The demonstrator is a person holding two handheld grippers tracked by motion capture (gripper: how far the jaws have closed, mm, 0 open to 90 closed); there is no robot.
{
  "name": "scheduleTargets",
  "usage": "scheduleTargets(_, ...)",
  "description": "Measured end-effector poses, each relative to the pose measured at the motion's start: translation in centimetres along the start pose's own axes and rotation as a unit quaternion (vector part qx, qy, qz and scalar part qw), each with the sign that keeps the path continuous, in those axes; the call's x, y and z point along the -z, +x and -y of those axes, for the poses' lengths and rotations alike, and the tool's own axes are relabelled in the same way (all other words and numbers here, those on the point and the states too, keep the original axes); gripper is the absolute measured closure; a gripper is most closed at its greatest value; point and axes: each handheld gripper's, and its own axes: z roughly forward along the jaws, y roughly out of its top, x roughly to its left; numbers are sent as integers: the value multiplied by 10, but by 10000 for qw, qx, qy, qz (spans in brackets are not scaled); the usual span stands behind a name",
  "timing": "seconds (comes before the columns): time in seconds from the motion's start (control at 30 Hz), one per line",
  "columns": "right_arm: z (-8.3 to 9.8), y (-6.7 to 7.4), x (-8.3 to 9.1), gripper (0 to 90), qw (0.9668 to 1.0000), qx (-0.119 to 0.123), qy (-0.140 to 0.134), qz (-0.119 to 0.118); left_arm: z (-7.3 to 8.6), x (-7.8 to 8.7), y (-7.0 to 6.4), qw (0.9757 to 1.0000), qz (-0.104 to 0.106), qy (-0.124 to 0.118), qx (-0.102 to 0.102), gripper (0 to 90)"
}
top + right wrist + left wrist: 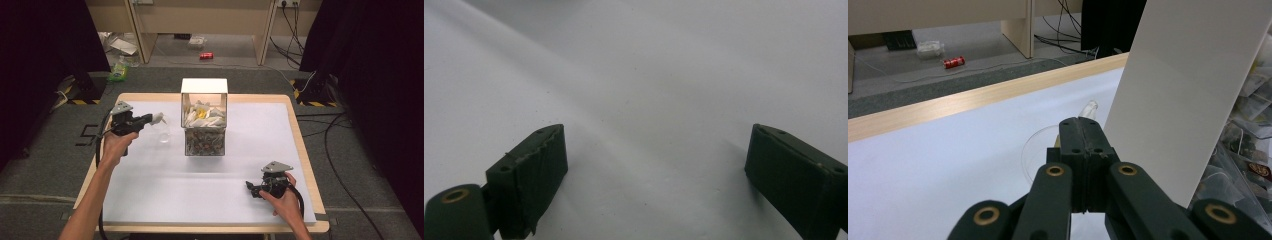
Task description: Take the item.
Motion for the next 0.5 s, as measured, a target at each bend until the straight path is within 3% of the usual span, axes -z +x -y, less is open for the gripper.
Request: scheduleTargets(0.5, 0, 0, 0, 108, 10000, -5, 0, -3, 1, -12, -1, 9997, -65, 220, 31, 889)
